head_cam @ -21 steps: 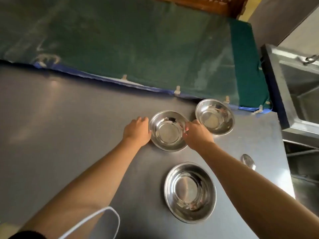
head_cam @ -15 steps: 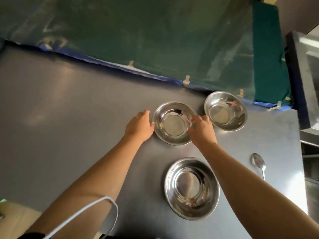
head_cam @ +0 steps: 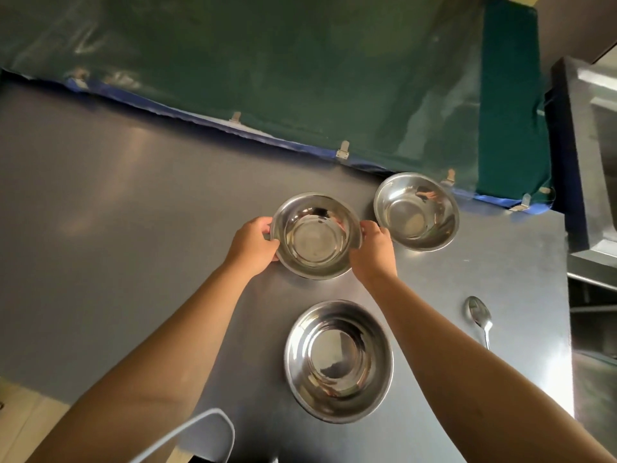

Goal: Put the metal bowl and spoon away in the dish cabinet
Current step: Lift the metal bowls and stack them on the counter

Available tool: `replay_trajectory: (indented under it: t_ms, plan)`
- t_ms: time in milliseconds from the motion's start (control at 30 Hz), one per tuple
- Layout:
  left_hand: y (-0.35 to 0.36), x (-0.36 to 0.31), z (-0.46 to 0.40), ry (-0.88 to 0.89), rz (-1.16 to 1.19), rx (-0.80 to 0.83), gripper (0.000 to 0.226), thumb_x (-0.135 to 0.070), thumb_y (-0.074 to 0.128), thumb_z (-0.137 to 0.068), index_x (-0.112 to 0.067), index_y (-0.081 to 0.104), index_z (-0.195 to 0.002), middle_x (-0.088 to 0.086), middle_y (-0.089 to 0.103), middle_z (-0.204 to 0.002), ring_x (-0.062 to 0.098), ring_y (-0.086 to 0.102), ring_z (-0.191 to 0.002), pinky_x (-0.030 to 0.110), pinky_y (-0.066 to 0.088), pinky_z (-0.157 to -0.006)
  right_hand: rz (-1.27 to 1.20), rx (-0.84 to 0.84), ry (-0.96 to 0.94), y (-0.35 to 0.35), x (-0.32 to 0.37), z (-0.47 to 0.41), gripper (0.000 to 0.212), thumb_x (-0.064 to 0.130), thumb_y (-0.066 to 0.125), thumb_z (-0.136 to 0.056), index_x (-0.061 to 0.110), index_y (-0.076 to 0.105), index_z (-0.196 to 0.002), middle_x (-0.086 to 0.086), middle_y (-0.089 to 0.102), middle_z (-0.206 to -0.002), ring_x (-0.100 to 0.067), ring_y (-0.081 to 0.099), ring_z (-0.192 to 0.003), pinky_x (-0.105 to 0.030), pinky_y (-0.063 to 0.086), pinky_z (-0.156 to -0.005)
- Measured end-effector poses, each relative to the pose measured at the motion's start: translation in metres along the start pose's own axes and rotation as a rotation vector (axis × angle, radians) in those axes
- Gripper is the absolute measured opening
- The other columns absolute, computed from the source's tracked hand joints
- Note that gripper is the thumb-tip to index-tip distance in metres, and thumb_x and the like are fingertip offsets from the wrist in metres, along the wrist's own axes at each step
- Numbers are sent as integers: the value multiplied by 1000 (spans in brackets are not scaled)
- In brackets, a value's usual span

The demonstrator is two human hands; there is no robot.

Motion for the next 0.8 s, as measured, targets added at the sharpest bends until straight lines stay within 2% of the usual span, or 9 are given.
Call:
replay_trajectory:
  t_ms: [100, 200, 267, 367, 500, 600, 700, 800]
  plan:
    - [1, -11, 2, 6, 41, -7, 43, 1, 64, -88, -18, 64, -127, 2, 64, -116, 25, 74, -82, 38, 65, -67, -39, -19, -15, -15, -3, -1, 50, 2, 54, -88, 16, 55, -137, -12, 51, -130, -31, 55, -116, -36, 46, -101]
    - [6, -30, 2, 35, 51, -4, 40, 0, 66, -89, -21, 64, -123, -4, 63, -110, 26, 75, -76, 44, 65, -73, -65, -56, -34, -37, -4, -3, 51, 3, 57, -88, 15, 54, -138, -12, 51, -131, -31, 55, -117, -34, 42, -101]
    - [13, -46, 0, 62, 45, 15, 40, -1, 67, -89, -19, 64, -125, -3, 63, -113, 27, 75, -75, 46, 64, -74, -71, -85, -49, -53, -6, -6, 50, 4, 60, -88, 15, 55, -137, -12, 51, -131, -32, 56, -115, -37, 44, -103]
    - [32, -75, -8, 109, 18, 51, 39, -5, 68, -89, -23, 63, -123, -4, 63, -114, 23, 75, -78, 41, 65, -71, -85, -151, -50, -82, -14, -18, 48, 3, 61, -86, 17, 60, -133, -12, 54, -129, -32, 60, -110, -37, 47, -101]
    - [65, -109, -22, 168, -46, 110, 37, -7, 69, -90, -25, 62, -121, -10, 62, -110, 19, 74, -76, 36, 65, -69, -101, -212, 0, -113, -33, -39, 48, 2, 60, -87, 17, 60, -132, -9, 55, -132, -27, 58, -114, -36, 46, -101]
    - [90, -125, -34, 185, -109, 149, 37, -7, 67, -92, -23, 61, -125, -14, 60, -104, 22, 75, -70, 37, 64, -69, -112, -244, 44, -128, -51, -54, 44, 4, 59, -89, 19, 62, -130, -6, 56, -126, -26, 60, -111, -33, 47, -96]
    - [114, -134, -45, 187, -177, 179, 37, -8, 66, -92, -21, 61, -127, -14, 60, -102, 24, 75, -66, 29, 60, -62, -122, -275, 82, -136, -68, -68, 40, 9, 57, -92, 20, 62, -130, -4, 57, -122, -22, 61, -101, -30, 47, -90]
    - [133, -136, -53, 184, -216, 207, 38, -9, 66, -91, -21, 61, -127, -14, 60, -100, 24, 73, -66, 28, 60, -60, -126, -287, 111, -139, -83, -79, 38, 12, 56, -94, 19, 61, -131, -4, 56, -126, -24, 60, -108, -34, 49, -94]
Point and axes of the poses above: each hand's wrist, its own z-axis away from the middle knuckle, its own y-axis out of the palm, x = y × z, the point moved 2 cm from there along -z, towards the middle knuckle
